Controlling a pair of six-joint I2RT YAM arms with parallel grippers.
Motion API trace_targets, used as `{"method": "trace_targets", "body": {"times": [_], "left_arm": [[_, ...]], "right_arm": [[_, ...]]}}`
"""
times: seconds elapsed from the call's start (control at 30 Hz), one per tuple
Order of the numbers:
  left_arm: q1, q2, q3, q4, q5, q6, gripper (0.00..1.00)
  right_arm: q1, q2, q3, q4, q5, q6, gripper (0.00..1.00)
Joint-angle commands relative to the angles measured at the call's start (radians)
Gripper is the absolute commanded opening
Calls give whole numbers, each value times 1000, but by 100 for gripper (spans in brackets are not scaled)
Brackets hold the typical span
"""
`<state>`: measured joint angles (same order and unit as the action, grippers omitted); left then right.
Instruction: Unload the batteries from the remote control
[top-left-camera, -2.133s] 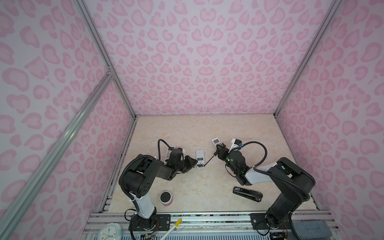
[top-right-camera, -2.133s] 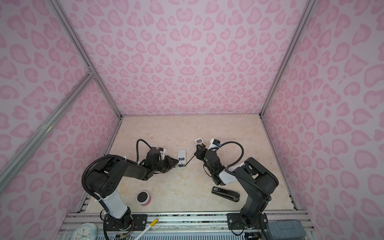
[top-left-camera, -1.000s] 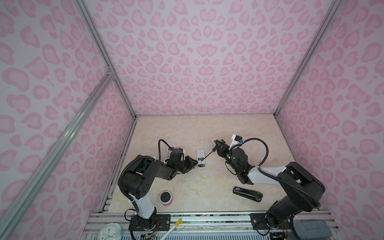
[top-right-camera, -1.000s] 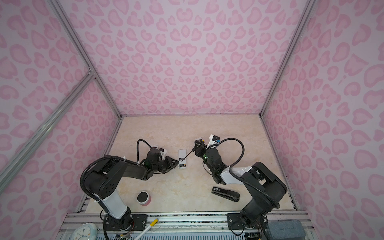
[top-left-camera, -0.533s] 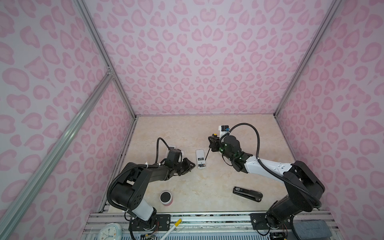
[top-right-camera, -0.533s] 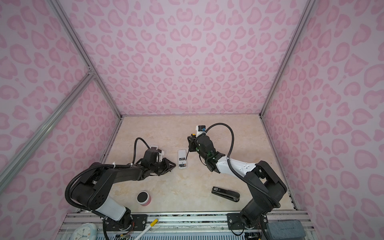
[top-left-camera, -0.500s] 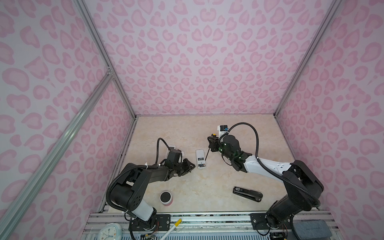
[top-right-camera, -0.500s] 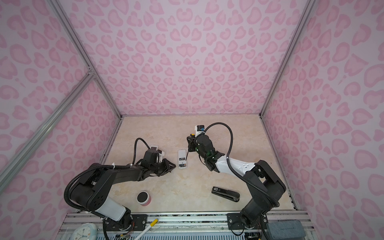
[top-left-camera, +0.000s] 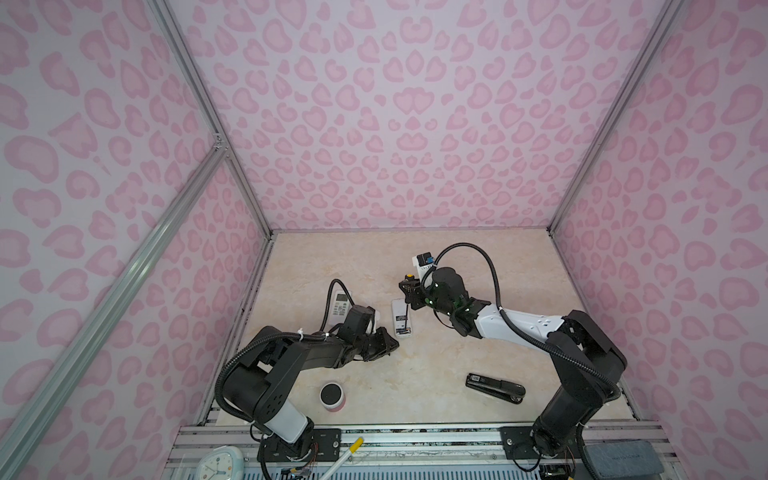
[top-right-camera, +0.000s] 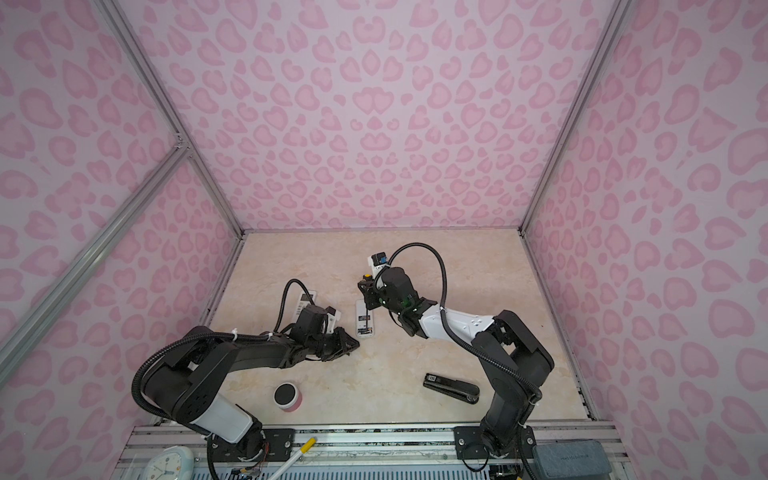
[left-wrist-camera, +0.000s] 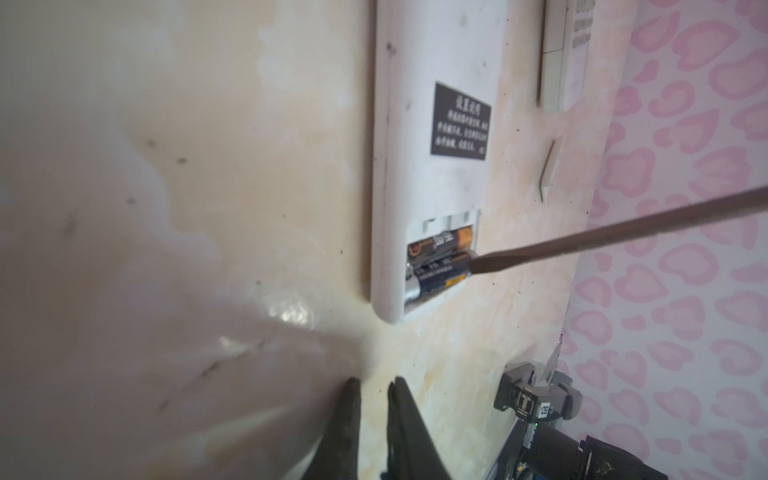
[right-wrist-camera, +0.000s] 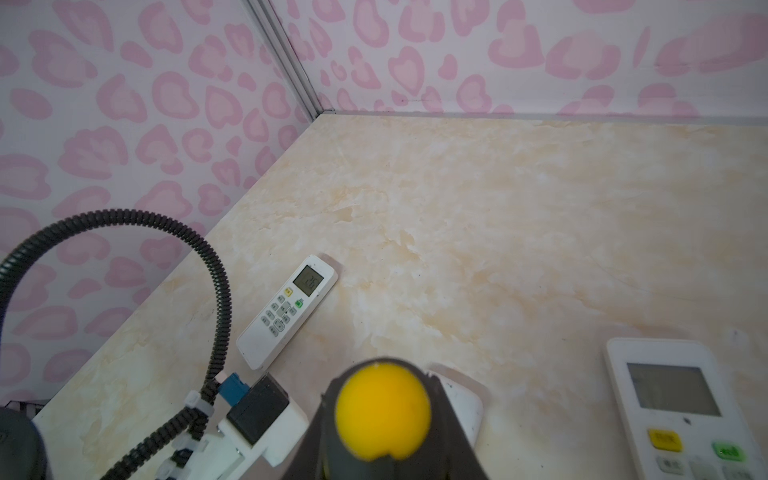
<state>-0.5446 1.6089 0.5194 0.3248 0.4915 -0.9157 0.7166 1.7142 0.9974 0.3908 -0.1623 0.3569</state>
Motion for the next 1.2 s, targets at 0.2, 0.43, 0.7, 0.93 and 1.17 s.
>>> {"method": "trace_targets", "body": {"times": [0.2, 0.43, 0.7, 0.93, 1.17], "left_arm": [[-2, 52, 19, 15, -7, -5, 18], [1, 72, 37, -2, -24, -15, 18], [21, 78, 35, -18, -41, -25, 18], [37, 91, 44, -26, -43, -25, 18], [53, 119, 73, -37, -45, -23, 18]], "right_arm": [[3, 17, -1, 14, -40, -69, 0], [1, 17, -13, 61, -100, -107, 0], [-32, 47, -21, 158, -265, -143, 0], [-59, 76, -1, 134, -355, -199, 0], [-90, 73, 23, 42, -457, -254, 0]]}}
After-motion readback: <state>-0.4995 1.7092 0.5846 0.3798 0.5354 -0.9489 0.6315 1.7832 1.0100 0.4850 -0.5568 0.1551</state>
